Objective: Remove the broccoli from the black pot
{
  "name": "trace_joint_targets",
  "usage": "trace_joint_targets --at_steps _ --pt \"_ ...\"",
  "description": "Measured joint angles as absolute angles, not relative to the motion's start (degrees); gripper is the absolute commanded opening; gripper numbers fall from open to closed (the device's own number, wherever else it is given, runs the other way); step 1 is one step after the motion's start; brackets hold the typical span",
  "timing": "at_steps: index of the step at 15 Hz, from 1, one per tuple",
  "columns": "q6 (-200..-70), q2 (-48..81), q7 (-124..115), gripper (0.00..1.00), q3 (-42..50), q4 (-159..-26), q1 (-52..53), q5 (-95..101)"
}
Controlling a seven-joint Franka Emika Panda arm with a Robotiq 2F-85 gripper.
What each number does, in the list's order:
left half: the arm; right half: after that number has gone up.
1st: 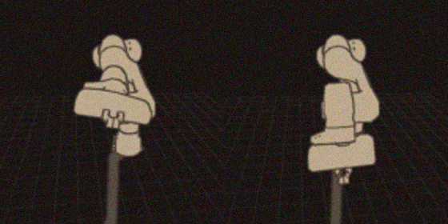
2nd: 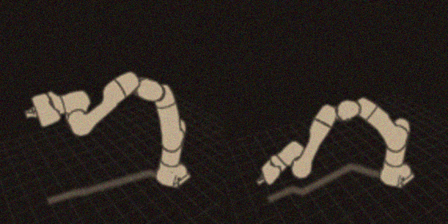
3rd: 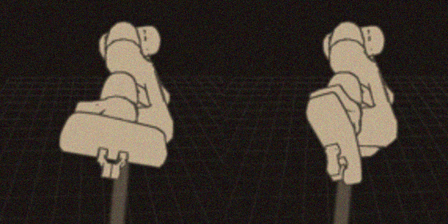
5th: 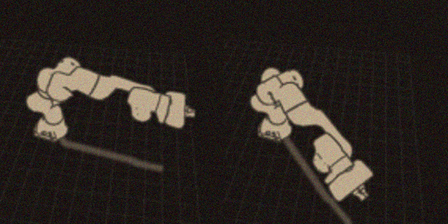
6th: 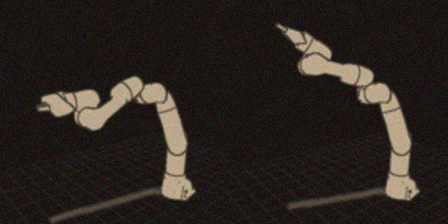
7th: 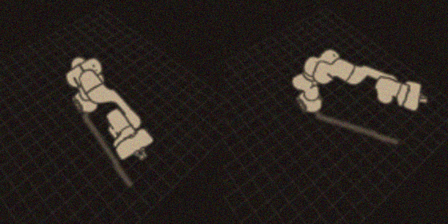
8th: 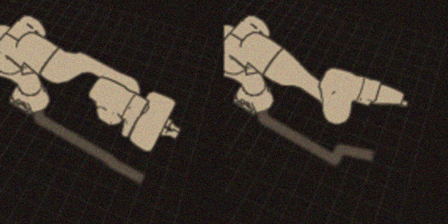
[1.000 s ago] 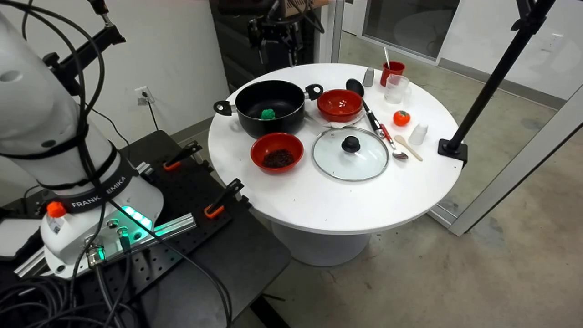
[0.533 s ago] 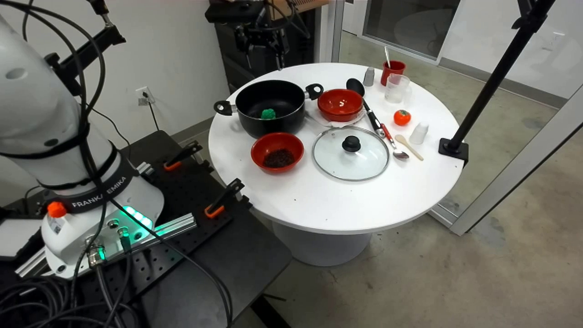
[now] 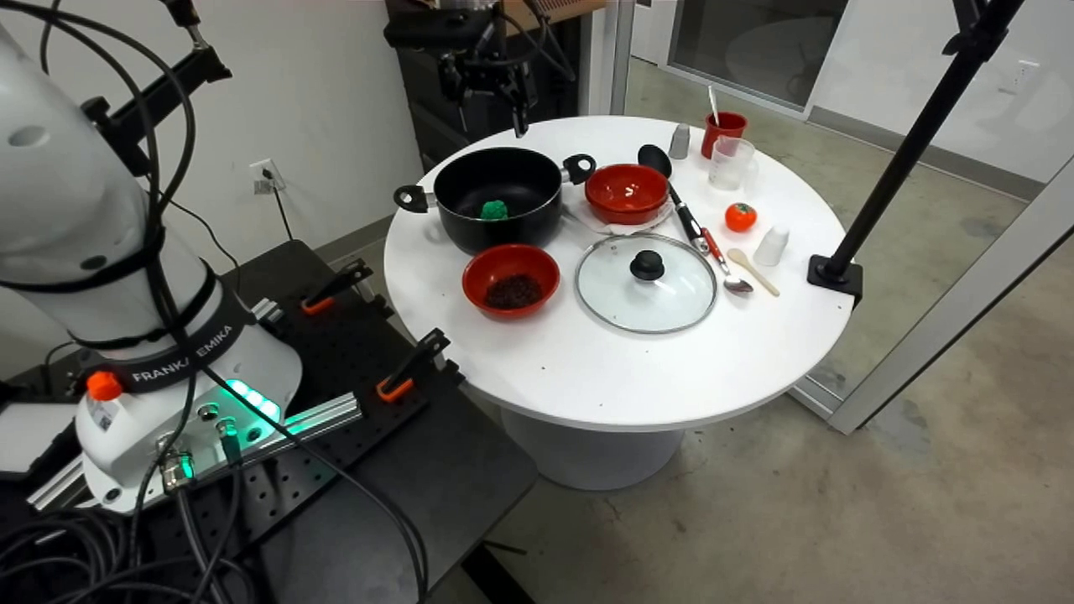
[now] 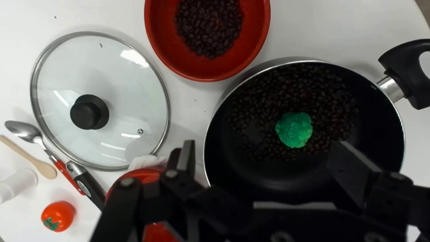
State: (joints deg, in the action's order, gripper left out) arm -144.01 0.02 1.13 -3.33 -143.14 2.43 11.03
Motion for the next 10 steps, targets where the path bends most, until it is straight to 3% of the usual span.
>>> trace_joint_targets --at_steps 10 --pt "-146.6 9.9 -1.0 1.0 -3.8 -136.1 4.0 9.8"
